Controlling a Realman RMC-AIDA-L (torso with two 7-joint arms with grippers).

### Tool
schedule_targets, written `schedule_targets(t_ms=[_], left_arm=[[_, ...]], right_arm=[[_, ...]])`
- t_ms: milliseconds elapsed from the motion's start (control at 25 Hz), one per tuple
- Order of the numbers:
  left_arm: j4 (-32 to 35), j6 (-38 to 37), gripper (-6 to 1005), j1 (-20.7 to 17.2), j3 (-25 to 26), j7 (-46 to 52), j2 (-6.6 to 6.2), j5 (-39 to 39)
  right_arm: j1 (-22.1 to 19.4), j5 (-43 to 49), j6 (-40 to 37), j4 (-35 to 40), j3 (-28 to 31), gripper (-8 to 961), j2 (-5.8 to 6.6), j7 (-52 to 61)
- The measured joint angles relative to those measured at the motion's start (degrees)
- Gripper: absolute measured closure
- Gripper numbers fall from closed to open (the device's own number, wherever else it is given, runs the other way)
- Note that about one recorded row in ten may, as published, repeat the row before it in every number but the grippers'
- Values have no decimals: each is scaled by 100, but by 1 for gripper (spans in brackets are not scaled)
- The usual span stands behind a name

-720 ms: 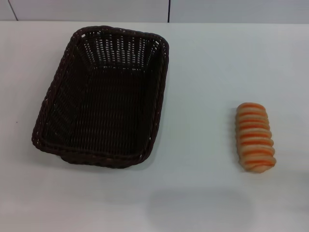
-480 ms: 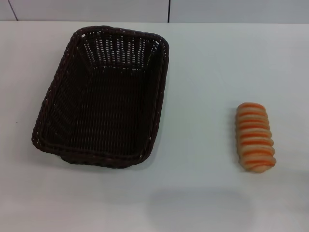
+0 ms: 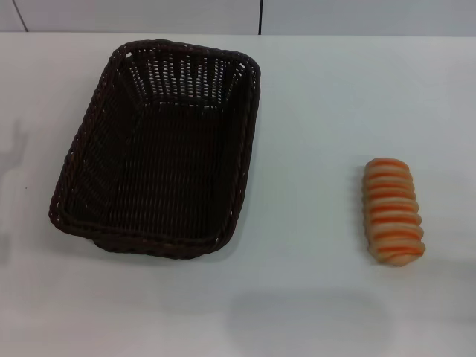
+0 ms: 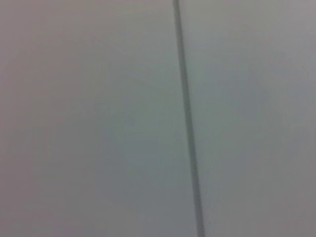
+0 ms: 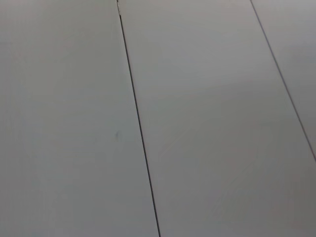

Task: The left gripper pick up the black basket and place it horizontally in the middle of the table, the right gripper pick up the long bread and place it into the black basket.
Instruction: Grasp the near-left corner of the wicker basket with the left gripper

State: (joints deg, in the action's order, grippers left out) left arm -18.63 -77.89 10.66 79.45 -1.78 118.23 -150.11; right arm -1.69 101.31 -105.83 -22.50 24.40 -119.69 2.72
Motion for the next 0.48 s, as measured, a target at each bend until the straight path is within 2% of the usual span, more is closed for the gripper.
schedule_targets(t_ms=[120,160,200,280,320,360,400,440,480], left_arm=[[-593,624,199,-49,-222,28,-153,-387],[-593,624,199,-49,-222,28,-153,-387],[-1230,1378,199,-171,-212,197,-322,-803],[-2004,2418,198,-310,-188,557,-540,-1231],[-2513,3125,198,-400,-226,812,-697,-1443],[-2513,3125,198,-400,-226,812,-697,-1443],[-2935,3514,198,-478,-300,930,-838,-1515],[-2935,3514,198,-478,-300,930,-838,-1515],[-3610,4219,198,-606,-471,1102,-1082,-1533]], right_arm=[[3,-2,0,1,-23,124,5,0],[5,-2,0,0,-25,124,6,0],[5,1,0,0,-26,123,7,0],[10,8,0,0,-33,123,7,0],[15,11,0,0,-38,123,7,0],[21,12,0,-1,-58,123,8,0],[28,11,0,-3,-77,123,11,0],[36,11,0,-5,-93,124,13,0],[47,12,1,-5,-104,124,15,1]])
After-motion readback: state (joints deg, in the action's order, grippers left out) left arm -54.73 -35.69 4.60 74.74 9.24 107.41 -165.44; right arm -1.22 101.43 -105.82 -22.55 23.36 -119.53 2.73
